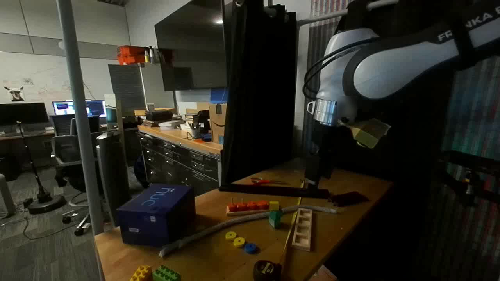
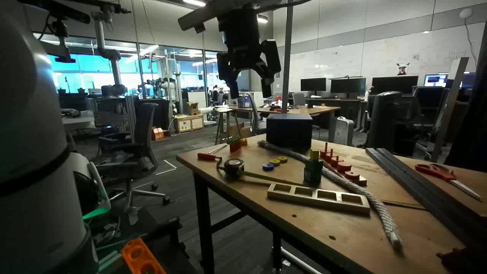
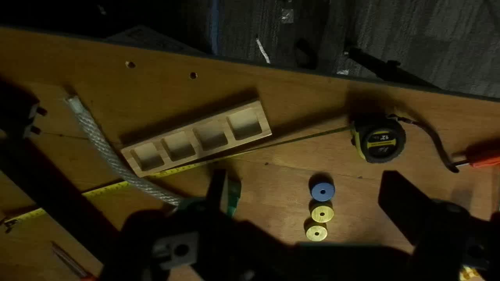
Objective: Pick the orange ring and put it on the table
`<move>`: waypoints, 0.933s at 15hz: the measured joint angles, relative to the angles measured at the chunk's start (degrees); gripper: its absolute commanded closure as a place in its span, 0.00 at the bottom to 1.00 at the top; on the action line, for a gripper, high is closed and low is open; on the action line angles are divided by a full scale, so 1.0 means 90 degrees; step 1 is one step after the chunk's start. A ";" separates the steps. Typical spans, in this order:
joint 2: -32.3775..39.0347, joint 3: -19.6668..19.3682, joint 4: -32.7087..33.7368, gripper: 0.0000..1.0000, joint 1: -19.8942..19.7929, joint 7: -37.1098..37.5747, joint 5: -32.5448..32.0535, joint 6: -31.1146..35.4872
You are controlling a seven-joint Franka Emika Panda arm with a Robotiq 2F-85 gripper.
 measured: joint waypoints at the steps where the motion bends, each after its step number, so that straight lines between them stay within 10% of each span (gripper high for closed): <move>1: -0.0002 0.0000 0.0014 0.00 0.0000 0.0000 0.0000 0.0002; 14: 0.0432 -0.0051 0.0127 0.00 0.0014 -0.0275 -0.0004 0.0003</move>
